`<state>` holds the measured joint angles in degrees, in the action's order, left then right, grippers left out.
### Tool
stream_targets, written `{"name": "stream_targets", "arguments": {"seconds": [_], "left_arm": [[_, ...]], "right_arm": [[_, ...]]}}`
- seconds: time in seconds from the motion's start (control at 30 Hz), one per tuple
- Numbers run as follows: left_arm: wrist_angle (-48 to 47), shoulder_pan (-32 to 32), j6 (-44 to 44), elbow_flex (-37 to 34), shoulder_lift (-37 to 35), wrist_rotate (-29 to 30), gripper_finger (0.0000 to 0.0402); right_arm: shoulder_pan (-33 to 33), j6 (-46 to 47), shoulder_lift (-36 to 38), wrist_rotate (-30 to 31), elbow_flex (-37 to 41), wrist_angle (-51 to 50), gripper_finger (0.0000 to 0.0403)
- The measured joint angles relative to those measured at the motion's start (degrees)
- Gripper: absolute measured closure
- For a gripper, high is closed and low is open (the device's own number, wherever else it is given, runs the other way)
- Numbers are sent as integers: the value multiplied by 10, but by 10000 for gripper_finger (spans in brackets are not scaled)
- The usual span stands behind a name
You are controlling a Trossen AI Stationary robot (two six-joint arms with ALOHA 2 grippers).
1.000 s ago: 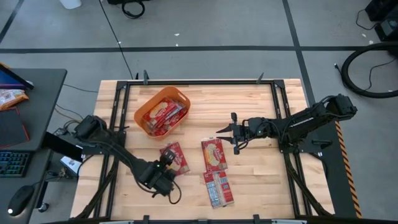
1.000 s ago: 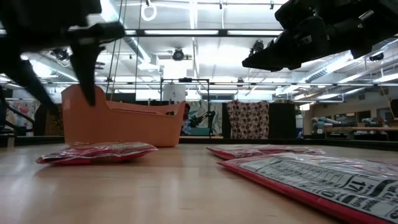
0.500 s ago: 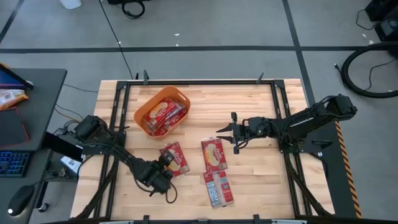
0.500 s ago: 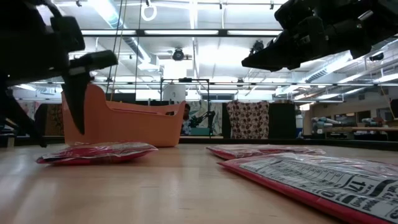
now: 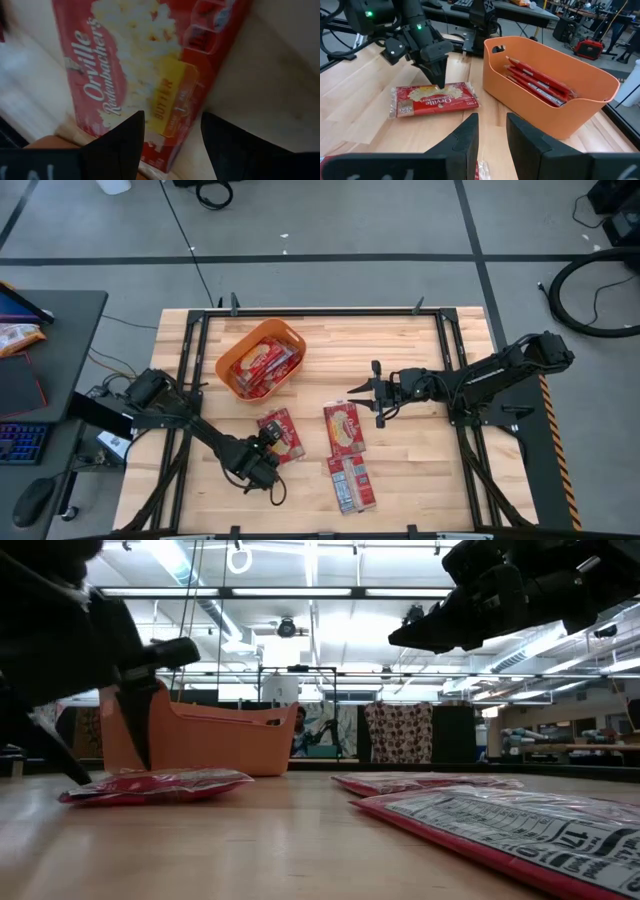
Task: Sort popcorn bags into baskets
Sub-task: Put the red popcorn bag into the orange bin
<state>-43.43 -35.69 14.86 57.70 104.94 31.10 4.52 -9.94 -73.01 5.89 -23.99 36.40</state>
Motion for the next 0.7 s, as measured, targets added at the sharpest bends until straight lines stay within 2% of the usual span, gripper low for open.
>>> {"name": "stream_targets", "arguments": {"seconds": [0.13, 0.23, 0.4, 0.53, 0.7], "left_arm": [[-2, 9, 1, 2, 15, 8, 209], [0, 13, -1, 2, 16, -1, 235], [17, 15, -19, 1, 17, -18, 316], [24, 15, -98, 2, 18, -27, 388], [23, 16, -157, 15, 15, -42, 392]], "right_arm": [[-1, -3, 0, 0, 0, 2, 298], [-1, -3, 0, 0, 0, 4, 298], [2, -2, 0, 0, 0, 4, 298], [3, -3, 0, 0, 0, 4, 298], [-1, -4, 0, 0, 0, 5, 298]]}}
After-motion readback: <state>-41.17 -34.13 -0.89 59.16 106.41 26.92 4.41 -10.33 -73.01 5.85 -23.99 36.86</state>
